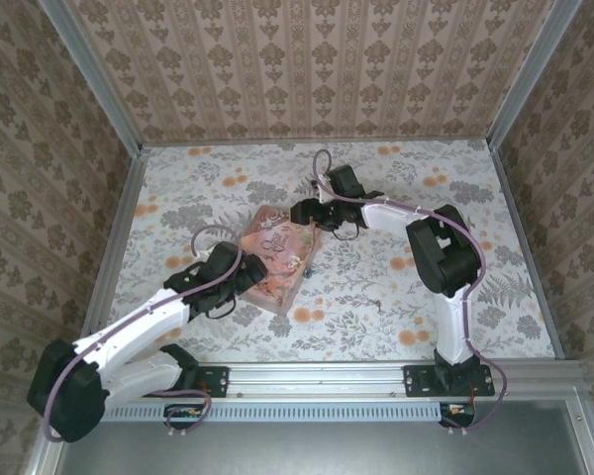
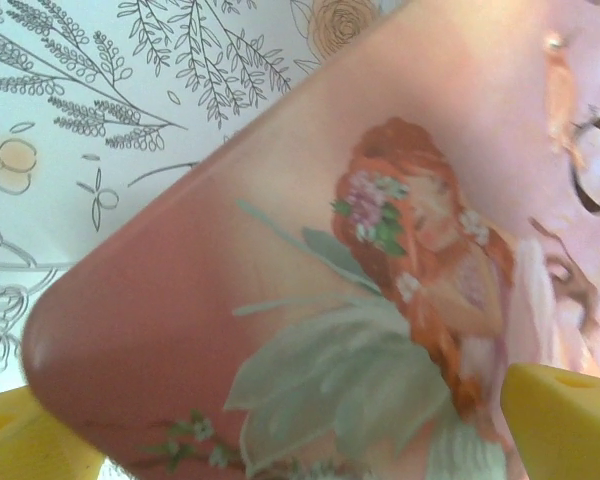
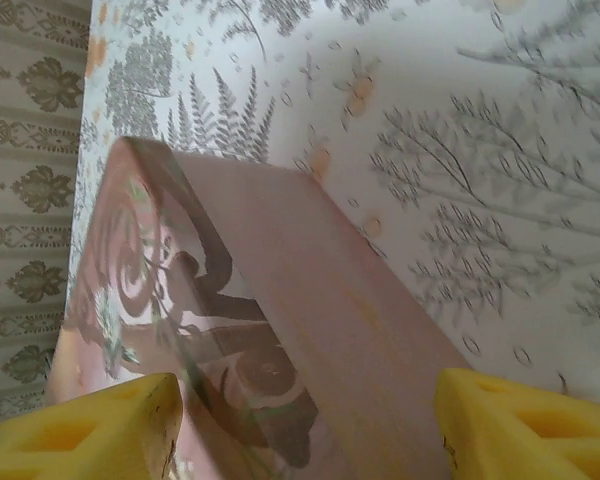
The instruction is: Unlock a padlock with a key
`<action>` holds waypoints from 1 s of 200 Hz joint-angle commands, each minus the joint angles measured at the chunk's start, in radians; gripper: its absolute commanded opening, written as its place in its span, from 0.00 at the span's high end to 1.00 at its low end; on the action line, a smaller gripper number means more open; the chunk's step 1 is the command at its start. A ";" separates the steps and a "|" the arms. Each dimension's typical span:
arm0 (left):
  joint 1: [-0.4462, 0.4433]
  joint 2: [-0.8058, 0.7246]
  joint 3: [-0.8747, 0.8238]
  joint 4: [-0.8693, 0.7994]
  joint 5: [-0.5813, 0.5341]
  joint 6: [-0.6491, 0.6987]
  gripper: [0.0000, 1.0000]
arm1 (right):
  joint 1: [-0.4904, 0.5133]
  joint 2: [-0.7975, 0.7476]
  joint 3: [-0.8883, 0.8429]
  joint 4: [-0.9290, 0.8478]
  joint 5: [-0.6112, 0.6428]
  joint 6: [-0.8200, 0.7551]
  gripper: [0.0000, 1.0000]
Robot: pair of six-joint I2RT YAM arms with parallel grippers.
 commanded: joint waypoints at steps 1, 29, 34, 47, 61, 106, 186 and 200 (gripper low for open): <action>0.040 0.092 0.074 0.094 0.086 0.120 0.00 | 0.009 -0.111 -0.107 0.093 -0.028 0.054 0.31; 0.046 0.245 0.200 0.136 0.115 0.191 0.00 | 0.008 -0.194 -0.258 0.196 0.015 0.109 0.23; 0.047 0.269 0.219 0.147 0.119 0.202 0.00 | 0.008 -0.206 -0.285 0.218 0.022 0.122 0.22; 0.050 0.332 0.265 0.170 0.132 0.221 0.00 | 0.009 -0.234 -0.346 0.264 0.044 0.154 0.19; 0.052 0.395 0.316 0.187 0.148 0.244 0.00 | 0.009 -0.260 -0.393 0.292 0.073 0.172 0.17; 0.109 0.550 0.434 0.226 0.219 0.308 0.00 | 0.008 -0.340 -0.498 0.354 0.170 0.235 0.09; 0.115 0.643 0.497 0.250 0.299 0.359 0.00 | 0.009 -0.536 -0.695 0.416 0.250 0.309 0.06; 0.115 0.642 0.488 0.259 0.299 0.361 0.00 | 0.008 -0.530 -0.699 0.412 0.253 0.307 0.06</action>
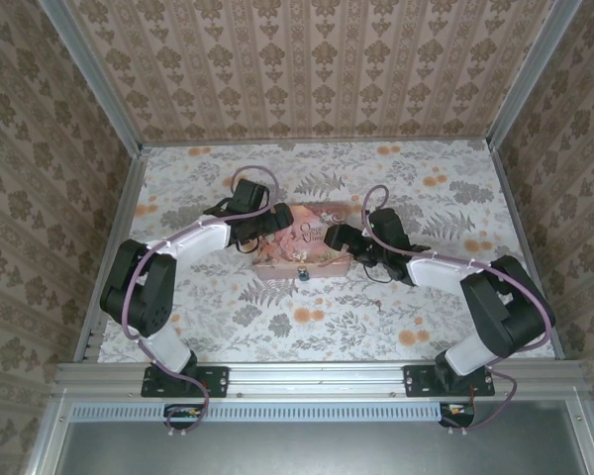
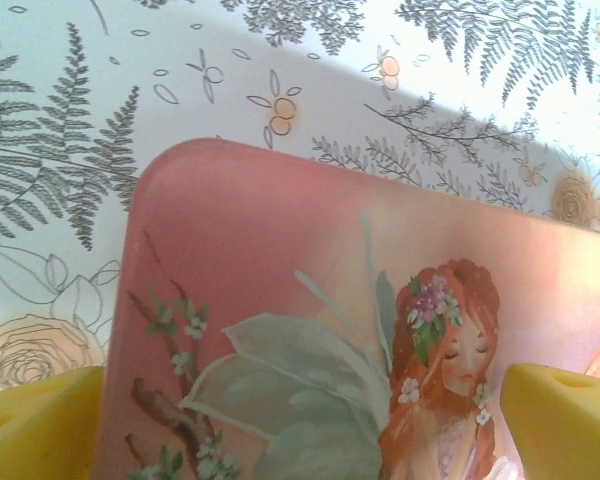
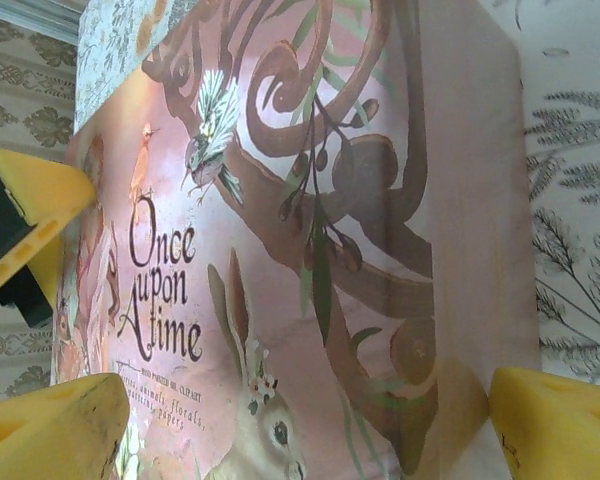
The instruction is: Unlock a padlock with a key
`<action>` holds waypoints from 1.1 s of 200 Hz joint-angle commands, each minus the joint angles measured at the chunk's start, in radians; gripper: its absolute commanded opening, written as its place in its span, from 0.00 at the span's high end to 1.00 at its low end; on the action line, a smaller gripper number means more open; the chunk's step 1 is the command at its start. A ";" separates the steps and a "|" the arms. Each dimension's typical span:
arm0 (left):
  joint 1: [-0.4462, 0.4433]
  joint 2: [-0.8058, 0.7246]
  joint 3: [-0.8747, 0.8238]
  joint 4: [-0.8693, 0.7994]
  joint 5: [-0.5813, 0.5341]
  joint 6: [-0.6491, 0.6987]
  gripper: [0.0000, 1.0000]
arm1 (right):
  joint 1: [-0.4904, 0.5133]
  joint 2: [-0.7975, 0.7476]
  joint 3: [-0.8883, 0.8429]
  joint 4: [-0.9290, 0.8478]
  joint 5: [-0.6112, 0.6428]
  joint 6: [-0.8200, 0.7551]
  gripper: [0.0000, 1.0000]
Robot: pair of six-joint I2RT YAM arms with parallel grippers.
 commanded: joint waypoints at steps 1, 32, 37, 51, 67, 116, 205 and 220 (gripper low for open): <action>-0.028 0.009 -0.008 0.050 0.108 0.017 0.00 | 0.022 -0.018 -0.010 0.055 -0.026 0.031 0.06; -0.018 -0.004 -0.021 0.048 0.097 0.024 0.00 | 0.015 -0.034 -0.004 0.018 0.005 0.018 0.06; -0.011 -0.008 -0.023 0.046 0.096 0.022 0.00 | 0.011 -0.041 -0.002 0.008 0.010 0.016 0.06; 0.011 -0.026 -0.037 0.045 0.096 0.020 0.00 | -0.005 -0.071 0.002 -0.024 0.024 0.007 0.05; 0.040 -0.067 -0.058 0.042 0.093 0.026 0.00 | -0.026 -0.113 0.007 -0.068 0.039 -0.001 0.05; 0.116 -0.275 -0.169 -0.015 0.101 0.047 0.00 | -0.035 -0.209 0.018 -0.239 0.043 -0.037 0.08; -0.053 -0.363 -0.308 -0.006 0.128 0.018 0.00 | -0.013 -0.116 0.007 -0.176 0.002 0.001 0.20; -0.059 -0.349 -0.313 0.014 0.127 0.013 0.00 | -0.010 -0.096 0.018 -0.168 -0.001 0.004 0.25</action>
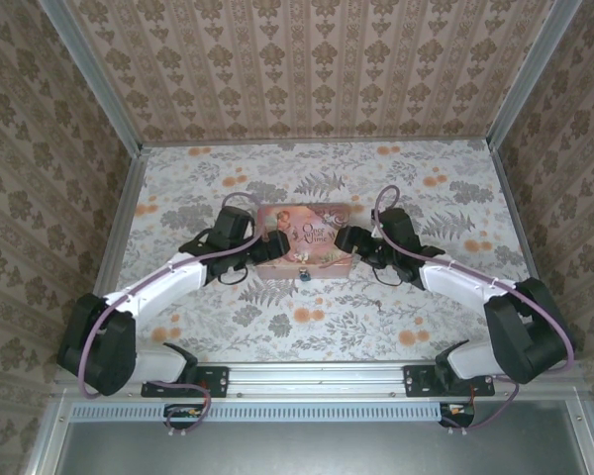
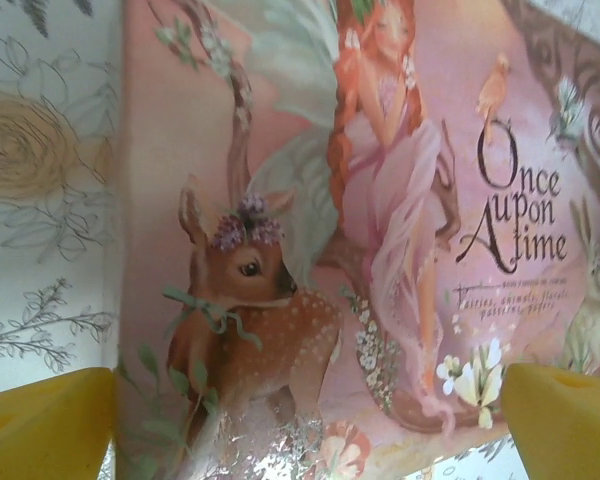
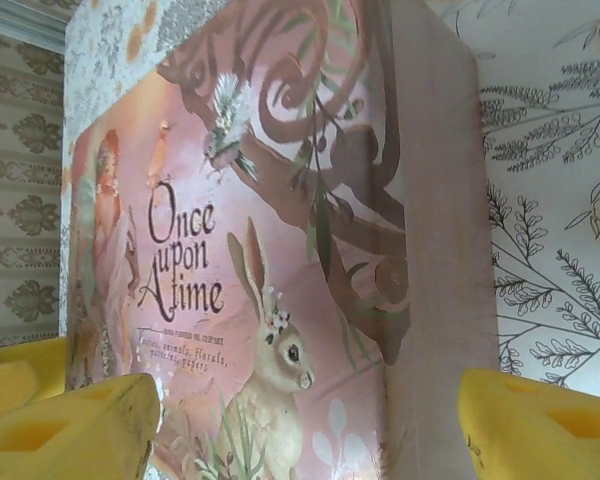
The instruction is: Unlock a padlock with a key
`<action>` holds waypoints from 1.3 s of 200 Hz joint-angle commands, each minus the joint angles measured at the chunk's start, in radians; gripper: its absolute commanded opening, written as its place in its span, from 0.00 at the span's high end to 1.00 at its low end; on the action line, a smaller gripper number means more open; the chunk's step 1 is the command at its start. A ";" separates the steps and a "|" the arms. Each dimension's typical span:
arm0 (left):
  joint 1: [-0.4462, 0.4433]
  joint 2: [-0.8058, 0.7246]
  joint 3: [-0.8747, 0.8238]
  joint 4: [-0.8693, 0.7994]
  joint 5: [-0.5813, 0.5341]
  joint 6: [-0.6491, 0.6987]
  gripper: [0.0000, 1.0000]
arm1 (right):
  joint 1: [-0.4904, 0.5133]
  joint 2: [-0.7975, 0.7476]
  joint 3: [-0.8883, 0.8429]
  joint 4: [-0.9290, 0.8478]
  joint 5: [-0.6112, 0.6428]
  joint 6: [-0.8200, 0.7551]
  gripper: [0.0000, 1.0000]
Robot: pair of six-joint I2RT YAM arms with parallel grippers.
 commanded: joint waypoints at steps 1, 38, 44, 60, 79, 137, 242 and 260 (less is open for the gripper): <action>-0.010 0.018 -0.013 0.020 0.003 -0.008 0.00 | 0.009 0.040 0.019 0.017 -0.027 0.021 0.25; -0.012 0.069 -0.003 0.058 0.006 -0.013 0.00 | 0.009 0.079 0.050 0.033 -0.016 0.032 0.37; -0.012 0.077 0.004 0.061 0.004 -0.011 0.00 | 0.009 0.087 0.057 0.033 -0.014 0.033 0.39; -0.012 0.104 0.018 0.080 0.000 -0.010 0.00 | 0.008 0.105 0.071 0.035 -0.001 0.036 0.44; -0.012 0.149 0.044 0.103 0.000 -0.010 0.00 | 0.000 0.130 0.086 0.052 0.013 0.057 0.46; -0.009 0.283 0.128 0.152 0.019 -0.020 0.00 | -0.030 0.211 0.112 0.143 0.010 0.148 0.47; 0.203 0.078 -0.018 0.144 0.053 -0.011 0.00 | -0.210 -0.181 -0.091 -0.119 -0.004 -0.031 0.13; 0.215 -0.006 -0.056 0.091 0.049 0.002 0.00 | -0.210 -0.241 -0.117 -0.214 -0.010 -0.091 0.13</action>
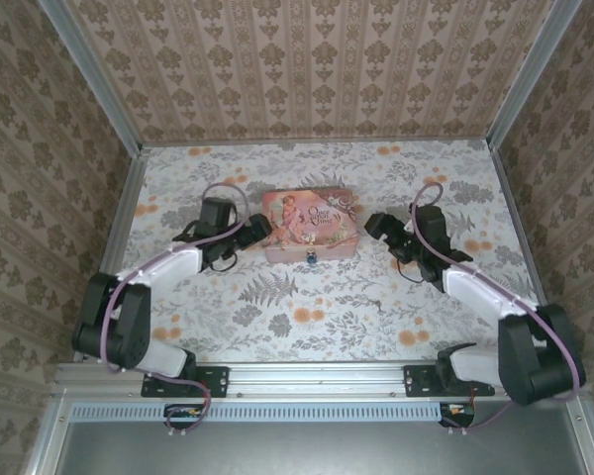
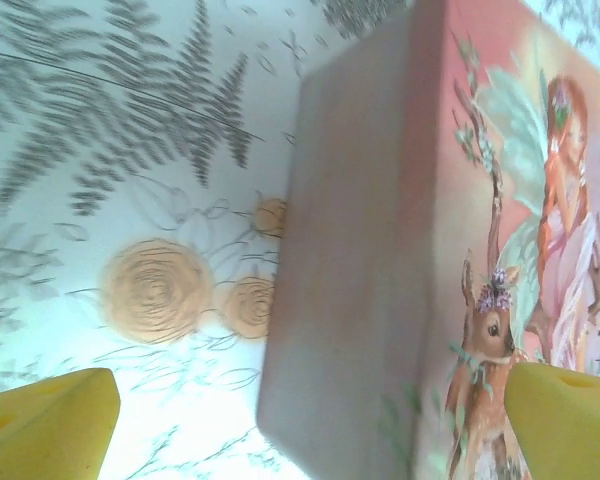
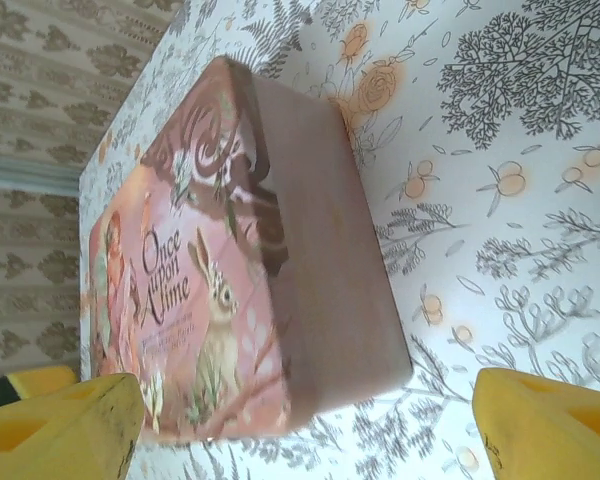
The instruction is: Unlock a padlock with a key
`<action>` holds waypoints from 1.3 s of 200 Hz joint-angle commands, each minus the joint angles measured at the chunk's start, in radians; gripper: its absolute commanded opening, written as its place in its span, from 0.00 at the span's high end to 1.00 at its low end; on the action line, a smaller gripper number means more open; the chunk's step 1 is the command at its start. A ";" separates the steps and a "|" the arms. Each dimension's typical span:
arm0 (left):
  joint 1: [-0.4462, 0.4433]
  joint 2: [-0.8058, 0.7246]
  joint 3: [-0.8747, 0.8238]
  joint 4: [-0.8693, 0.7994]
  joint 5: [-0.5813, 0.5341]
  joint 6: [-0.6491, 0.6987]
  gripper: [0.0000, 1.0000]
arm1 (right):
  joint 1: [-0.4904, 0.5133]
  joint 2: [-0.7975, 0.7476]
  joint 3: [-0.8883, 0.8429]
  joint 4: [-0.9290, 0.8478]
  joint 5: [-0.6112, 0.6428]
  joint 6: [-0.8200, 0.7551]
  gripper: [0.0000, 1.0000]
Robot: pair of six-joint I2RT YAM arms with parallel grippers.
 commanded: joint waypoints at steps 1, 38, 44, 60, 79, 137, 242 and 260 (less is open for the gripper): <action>0.010 -0.109 -0.046 -0.066 0.027 0.023 0.00 | 0.003 -0.074 -0.045 -0.191 -0.015 -0.119 0.13; -0.027 -0.246 -0.175 -0.051 0.065 -0.046 0.00 | 0.003 -0.132 -0.134 -0.255 -0.038 -0.153 0.16; -0.045 -0.263 -0.193 -0.041 0.064 -0.060 0.00 | 0.006 -0.126 -0.147 -0.250 -0.045 -0.153 0.17; -0.105 -0.292 -0.221 -0.018 0.047 -0.090 0.00 | 0.015 -0.100 -0.174 -0.227 -0.060 -0.151 0.20; -0.183 -0.298 -0.220 -0.016 0.011 -0.112 0.00 | 0.044 -0.070 -0.198 -0.203 -0.069 -0.137 0.23; -0.300 -0.216 -0.201 0.043 -0.035 -0.149 0.00 | 0.172 -0.046 -0.262 -0.161 -0.057 -0.079 0.28; -0.323 -0.129 -0.184 0.084 -0.035 -0.158 0.00 | 0.435 -0.048 -0.270 -0.101 0.014 0.054 0.38; -0.324 -0.130 -0.179 0.073 -0.038 -0.153 0.00 | 0.456 -0.058 -0.227 -0.156 0.051 0.031 0.39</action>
